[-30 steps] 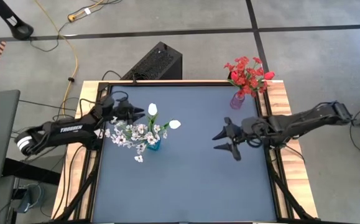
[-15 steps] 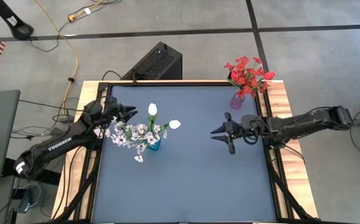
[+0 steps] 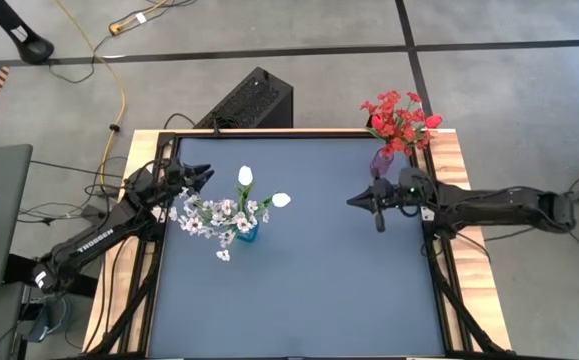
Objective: Sort flowers into vase by color
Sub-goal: Return to Home Position
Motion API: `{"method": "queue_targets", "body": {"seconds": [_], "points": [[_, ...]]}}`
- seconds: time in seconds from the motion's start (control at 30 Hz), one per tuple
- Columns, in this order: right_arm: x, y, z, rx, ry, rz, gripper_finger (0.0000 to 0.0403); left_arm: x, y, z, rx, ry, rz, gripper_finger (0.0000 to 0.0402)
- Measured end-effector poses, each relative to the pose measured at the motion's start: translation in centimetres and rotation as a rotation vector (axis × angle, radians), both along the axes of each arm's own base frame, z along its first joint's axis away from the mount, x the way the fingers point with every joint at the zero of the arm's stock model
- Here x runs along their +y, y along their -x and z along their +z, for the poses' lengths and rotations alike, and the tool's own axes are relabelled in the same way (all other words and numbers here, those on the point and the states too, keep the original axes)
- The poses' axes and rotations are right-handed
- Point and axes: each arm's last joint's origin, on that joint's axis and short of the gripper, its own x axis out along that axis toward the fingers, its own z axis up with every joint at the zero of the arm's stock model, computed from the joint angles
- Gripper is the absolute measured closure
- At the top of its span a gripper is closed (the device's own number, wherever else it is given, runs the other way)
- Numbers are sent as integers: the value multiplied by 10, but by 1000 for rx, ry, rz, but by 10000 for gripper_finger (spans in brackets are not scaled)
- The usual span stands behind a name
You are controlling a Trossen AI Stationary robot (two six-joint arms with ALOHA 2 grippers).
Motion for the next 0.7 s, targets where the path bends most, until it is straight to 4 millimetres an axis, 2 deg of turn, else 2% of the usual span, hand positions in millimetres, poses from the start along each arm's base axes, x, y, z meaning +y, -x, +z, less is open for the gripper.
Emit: {"method": "queue_targets", "body": {"seconds": [0.1, 0.3, 0.47, 0.7], "points": [[-7, 9, -6, -13, -19, -33, 384, -1, -1, 0, 1, 2, -11, 282], [-11, 24, -21, -50, -82, -104, 363, -3, -3, -1, 8, -1, -38, 282], [-11, 30, -32, -111, -127, -184, 381, -4, -4, -1, 11, -5, -53, 282], [7, 29, -42, -106, -173, -249, 386, -6, -5, -2, 13, -4, -66, 282]]}}
